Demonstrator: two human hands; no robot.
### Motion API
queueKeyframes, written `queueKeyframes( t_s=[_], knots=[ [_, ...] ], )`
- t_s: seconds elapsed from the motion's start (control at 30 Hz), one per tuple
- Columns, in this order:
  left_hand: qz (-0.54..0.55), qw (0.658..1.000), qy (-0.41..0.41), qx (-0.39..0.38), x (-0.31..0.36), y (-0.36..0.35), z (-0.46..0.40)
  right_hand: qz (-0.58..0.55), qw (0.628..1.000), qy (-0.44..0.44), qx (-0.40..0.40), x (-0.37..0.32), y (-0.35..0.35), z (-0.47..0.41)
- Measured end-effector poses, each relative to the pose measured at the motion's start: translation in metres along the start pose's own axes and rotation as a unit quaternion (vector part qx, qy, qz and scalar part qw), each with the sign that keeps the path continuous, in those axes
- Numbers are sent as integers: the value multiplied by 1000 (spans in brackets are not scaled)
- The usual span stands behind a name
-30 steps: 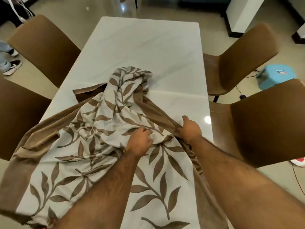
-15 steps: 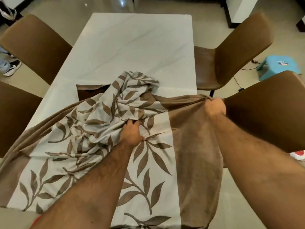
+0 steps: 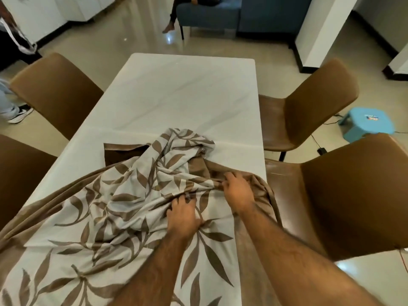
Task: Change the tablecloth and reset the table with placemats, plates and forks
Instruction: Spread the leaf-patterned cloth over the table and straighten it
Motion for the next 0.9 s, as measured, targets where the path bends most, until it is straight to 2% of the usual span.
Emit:
queueKeyframes(
  t_s=[0.07,0.13,0.3,0.43,0.53,0.6,0.67,0.73,0.8,0.87,0.9],
  knots=[
    [12,1000,-6,4,-3,3,-3,-44,998,-35,-11,3,0,-9],
    [13,1000,-10,-6,-5,6,-5,-38,997,-61,-29,2,1,-20],
    [12,1000,1,-28,-7,5,-9,-22,996,-62,-58,-16,9,-48],
    [11,999,12,-28,-7,5,-17,-134,989,-50,-37,-26,21,-80],
    [25,999,11,-30,-6,11,-20,-260,962,-54,-63,-28,14,-112],
    [75,997,4,6,-2,28,-21,-362,926,-53,-93,-17,-11,-152],
    [130,988,-12,86,1,58,-16,-432,895,-53,-95,-7,-32,-185],
    [154,971,6,181,0,82,-6,-440,890,-48,-104,-22,-29,-183],
    [205,947,52,244,-6,88,-2,-423,895,-45,-132,-41,-20,-172],
    [252,935,82,238,-13,82,-11,-407,895,-57,-174,-50,-24,-168],
    [275,934,93,208,-17,74,-19,-397,900,-46,-173,-55,-20,-171]
  ],
)
Point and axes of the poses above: each hand's wrist, its own z-axis away from the middle knuckle, its own y-axis out of the back of the hand, x = y × z, the point moved 10 cm from there along -z, towards the middle knuckle, and after that the axes turned 11 degrees about -x, right-handed, at the moved point
